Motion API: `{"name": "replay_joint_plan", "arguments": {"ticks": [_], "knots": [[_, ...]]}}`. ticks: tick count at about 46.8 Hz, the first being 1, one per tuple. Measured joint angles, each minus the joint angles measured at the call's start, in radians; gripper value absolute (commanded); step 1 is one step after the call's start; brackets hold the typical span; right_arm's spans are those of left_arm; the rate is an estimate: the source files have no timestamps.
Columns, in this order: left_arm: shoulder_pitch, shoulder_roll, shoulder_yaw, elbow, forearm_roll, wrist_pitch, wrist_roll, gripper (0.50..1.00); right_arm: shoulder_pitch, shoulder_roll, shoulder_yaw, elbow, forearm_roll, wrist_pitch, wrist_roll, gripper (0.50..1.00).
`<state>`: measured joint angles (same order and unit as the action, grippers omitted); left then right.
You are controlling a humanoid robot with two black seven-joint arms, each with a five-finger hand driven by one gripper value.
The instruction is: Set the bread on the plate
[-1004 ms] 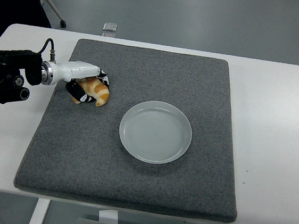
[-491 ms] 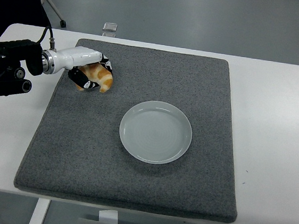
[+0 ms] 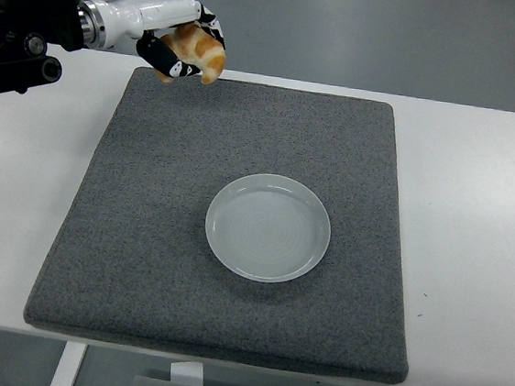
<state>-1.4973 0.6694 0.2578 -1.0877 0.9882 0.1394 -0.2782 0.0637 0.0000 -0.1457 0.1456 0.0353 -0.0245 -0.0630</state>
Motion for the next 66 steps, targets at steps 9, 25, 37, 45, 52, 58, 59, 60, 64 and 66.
{"name": "replay_joint_plan", "arguments": {"ticks": [9,25,37,45,52,58,59,60,64,66], "knots": [[-0.087,0.019,-0.030,0.000,0.000,-0.077,-0.001,0.500,0.000,0.000,0.000,0.000,0.000,0.000,0.000,0.930],[-0.196,0.023,-0.046,-0.014,0.013,-0.151,-0.056,0.500,0.000,0.000,0.000,0.000,0.000,0.000,0.000,0.930],[-0.243,0.021,-0.059,-0.128,0.015,-0.158,-0.146,0.500,0.000,0.000,0.000,0.000,0.000,0.000,0.000,0.930],[-0.260,0.015,-0.061,-0.225,0.015,-0.158,-0.175,0.500,0.000,0.000,0.000,0.000,0.000,0.000,0.000,0.930],[-0.265,0.008,-0.062,-0.277,0.030,-0.158,-0.188,0.500,0.001,0.000,0.000,0.000,0.000,0.000,0.000,0.930],[-0.256,0.006,-0.066,-0.295,0.086,-0.158,-0.199,0.500,0.000,0.000,0.000,0.000,0.000,0.000,0.000,0.932],[-0.254,0.005,-0.067,-0.297,0.096,-0.158,-0.202,0.500,0.000,0.000,0.000,0.000,0.000,0.000,0.000,0.930],[-0.251,0.003,-0.067,-0.300,0.109,-0.158,-0.205,0.500,0.000,0.000,0.000,0.000,0.000,0.000,0.000,0.932],[-0.228,-0.027,-0.068,-0.308,0.149,-0.158,-0.213,0.500,0.000,0.000,0.000,0.000,0.000,0.000,0.000,0.930],[-0.214,-0.041,-0.068,-0.308,0.167,-0.158,-0.214,0.500,0.000,0.000,0.000,0.000,0.000,0.000,0.000,0.930]]}}
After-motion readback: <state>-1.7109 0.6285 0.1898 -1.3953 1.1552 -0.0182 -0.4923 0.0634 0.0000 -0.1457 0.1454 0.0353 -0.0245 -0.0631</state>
